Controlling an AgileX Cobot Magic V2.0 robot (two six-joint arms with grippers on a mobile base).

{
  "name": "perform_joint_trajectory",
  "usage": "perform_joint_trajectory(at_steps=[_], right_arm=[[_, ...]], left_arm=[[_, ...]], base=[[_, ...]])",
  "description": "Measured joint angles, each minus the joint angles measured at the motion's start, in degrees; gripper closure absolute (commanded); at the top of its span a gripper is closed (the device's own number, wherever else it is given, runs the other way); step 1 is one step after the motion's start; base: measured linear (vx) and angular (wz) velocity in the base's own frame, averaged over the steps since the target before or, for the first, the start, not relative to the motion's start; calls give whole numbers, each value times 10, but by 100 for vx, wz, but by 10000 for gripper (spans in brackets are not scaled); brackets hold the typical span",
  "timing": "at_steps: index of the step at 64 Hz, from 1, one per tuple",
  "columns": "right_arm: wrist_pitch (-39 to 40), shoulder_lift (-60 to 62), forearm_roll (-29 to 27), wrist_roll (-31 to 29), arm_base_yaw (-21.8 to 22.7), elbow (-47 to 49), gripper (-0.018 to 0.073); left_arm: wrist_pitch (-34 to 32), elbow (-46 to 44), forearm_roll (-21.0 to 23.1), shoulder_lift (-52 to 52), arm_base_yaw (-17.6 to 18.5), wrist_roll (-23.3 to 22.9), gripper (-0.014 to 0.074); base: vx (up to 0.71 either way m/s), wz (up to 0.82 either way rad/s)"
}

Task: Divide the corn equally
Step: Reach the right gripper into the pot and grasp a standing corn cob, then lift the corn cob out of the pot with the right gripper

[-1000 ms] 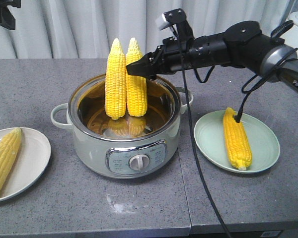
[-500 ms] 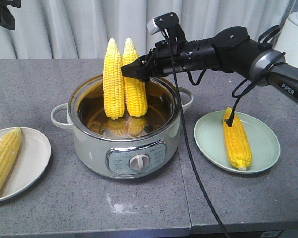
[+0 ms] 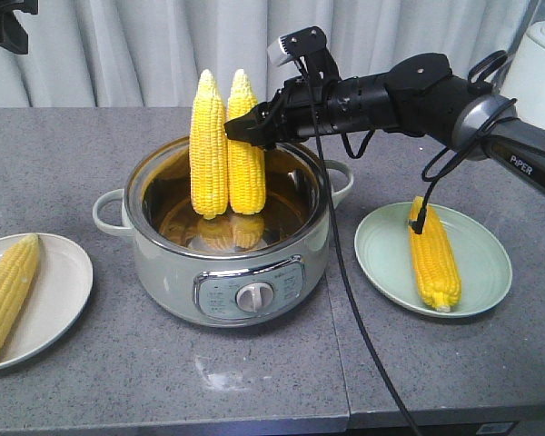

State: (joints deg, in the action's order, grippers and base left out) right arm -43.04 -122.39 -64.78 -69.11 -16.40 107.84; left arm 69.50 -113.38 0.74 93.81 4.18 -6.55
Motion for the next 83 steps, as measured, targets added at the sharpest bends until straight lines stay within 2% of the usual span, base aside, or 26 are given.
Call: perform_joint_trajectory(at_steps=[11, 21, 42, 60, 72, 83], right_arm=[[-3, 0, -5, 0, 0, 0, 322], [-4, 0, -6, 0, 0, 0, 378], [-8, 13, 6, 0, 0, 0, 369], [-3, 104, 41, 8, 0, 0, 362], [2, 181, 122, 67, 0, 0, 354], [10, 241, 244, 208, 16, 0, 351]], left_arm=[[0, 0, 0, 0, 0, 0, 187], [0, 0, 0, 0, 0, 0, 187], [0, 0, 0, 0, 0, 0, 187], [0, 0, 0, 0, 0, 1, 187], [4, 0, 0, 0, 0, 13, 187], [9, 0, 0, 2, 0, 15, 187]], base=[[0, 0], [0, 0], [0, 0], [0, 0], [0, 0], [0, 0]])
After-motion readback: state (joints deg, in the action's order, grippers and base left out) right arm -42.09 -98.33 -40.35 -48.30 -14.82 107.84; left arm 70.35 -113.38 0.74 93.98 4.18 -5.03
